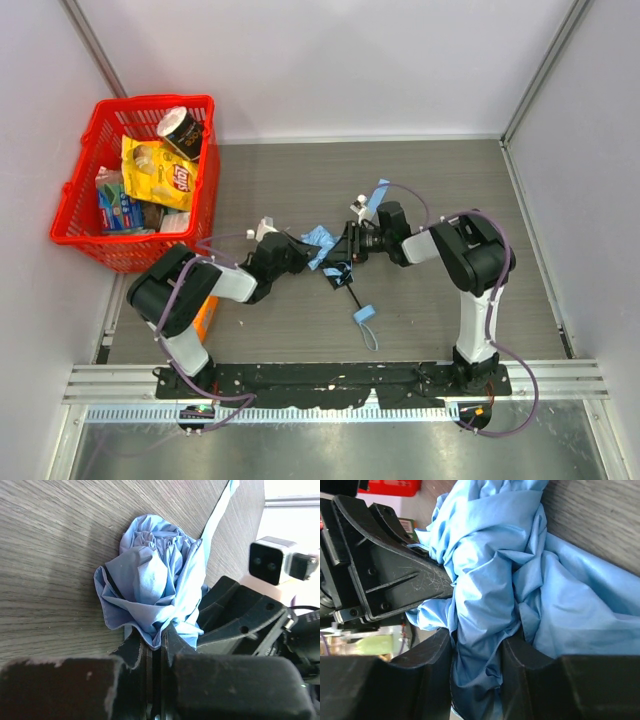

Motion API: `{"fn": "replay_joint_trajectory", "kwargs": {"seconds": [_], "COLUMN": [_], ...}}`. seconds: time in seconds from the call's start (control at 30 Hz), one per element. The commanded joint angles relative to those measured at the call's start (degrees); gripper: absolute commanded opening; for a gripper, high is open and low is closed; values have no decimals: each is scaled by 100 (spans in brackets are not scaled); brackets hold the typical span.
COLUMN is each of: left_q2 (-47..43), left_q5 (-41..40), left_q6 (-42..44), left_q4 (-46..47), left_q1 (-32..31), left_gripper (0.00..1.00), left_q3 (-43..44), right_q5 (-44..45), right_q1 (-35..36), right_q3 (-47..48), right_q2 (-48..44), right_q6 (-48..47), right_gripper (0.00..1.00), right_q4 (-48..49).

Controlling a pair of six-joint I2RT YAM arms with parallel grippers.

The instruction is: Put away the umbrella

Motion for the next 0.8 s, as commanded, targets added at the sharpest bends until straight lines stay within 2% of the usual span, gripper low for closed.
{"fn": "replay_joint_trajectory", "kwargs": {"seconds": [0.0,0.03,0.07,0.17,0.37,0.6,0.77], "left_q2": [-21,-39,-39,-13,76,251,304], "left_q5": [-207,-207,-207,-234,-269,-242,-269], "left_q6": [77,42,7,-37,-90,-82,-47], "left_q4": [-319,-319,-328,-319,-248,-134,-91], "left_q1": [-156,-165,-183,-218,-244,-244,-244], "left_gripper": [0,0,0,0,0,0,0], "left_q3": [-118,-144,-162,-179,-250,-250,-293], "right_q5": [1081,1207,1583,2428,4326,4417,4170], "right_q1": [324,393,490,762,1369,1440,1440], "right_q3": [417,514,584,891,1033,945,945], "right_q2": [-654,-812,-988,-1305,-1991,-2553,-2983], "right_q6": [-1728,-1990,-2132,-2599,-2994,-3188,-2855], "right_gripper": [45,53,57,59,64,66,66], "right_q4": [-2622,-3033,-3220,-4054,-4505,-4610,-4690]}}
